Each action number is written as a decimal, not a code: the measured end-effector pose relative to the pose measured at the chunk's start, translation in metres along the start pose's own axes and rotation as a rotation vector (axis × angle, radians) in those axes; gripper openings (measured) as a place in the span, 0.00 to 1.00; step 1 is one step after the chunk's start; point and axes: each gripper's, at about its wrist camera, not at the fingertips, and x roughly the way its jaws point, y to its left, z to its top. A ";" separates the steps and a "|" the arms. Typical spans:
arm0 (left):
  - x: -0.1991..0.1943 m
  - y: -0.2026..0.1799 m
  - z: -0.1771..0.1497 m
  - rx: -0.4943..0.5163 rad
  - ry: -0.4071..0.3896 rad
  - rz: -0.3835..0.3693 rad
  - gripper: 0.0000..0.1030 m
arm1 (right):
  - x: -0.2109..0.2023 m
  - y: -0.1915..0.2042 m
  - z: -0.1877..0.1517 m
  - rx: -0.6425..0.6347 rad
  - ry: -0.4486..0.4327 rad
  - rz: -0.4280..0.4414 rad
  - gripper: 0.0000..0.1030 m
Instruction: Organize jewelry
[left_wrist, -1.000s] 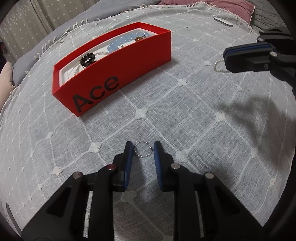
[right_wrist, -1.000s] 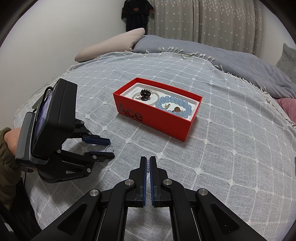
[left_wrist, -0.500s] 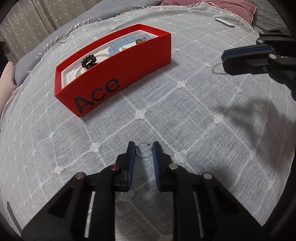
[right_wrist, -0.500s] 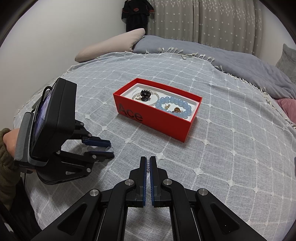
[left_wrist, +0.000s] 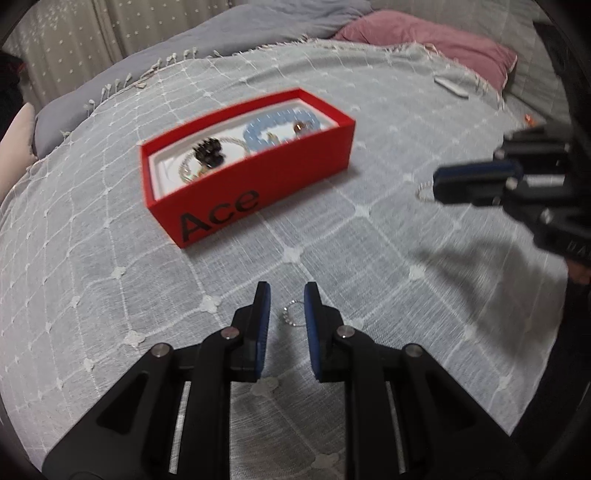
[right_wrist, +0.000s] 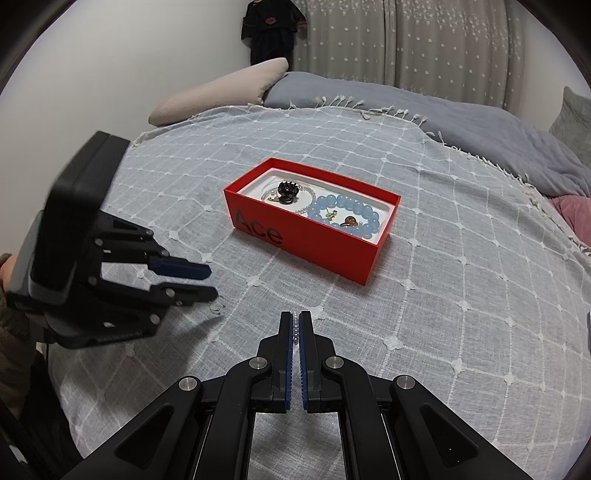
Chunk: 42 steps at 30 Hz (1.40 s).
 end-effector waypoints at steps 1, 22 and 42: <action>-0.004 0.005 0.003 -0.013 -0.017 -0.010 0.20 | -0.001 0.000 0.001 0.001 -0.002 0.001 0.03; 0.036 -0.021 -0.008 0.117 0.114 0.018 0.54 | -0.001 -0.005 0.006 0.010 -0.011 0.008 0.03; 0.040 -0.013 -0.005 0.082 0.127 -0.002 0.26 | -0.003 -0.005 0.006 0.015 -0.017 0.009 0.03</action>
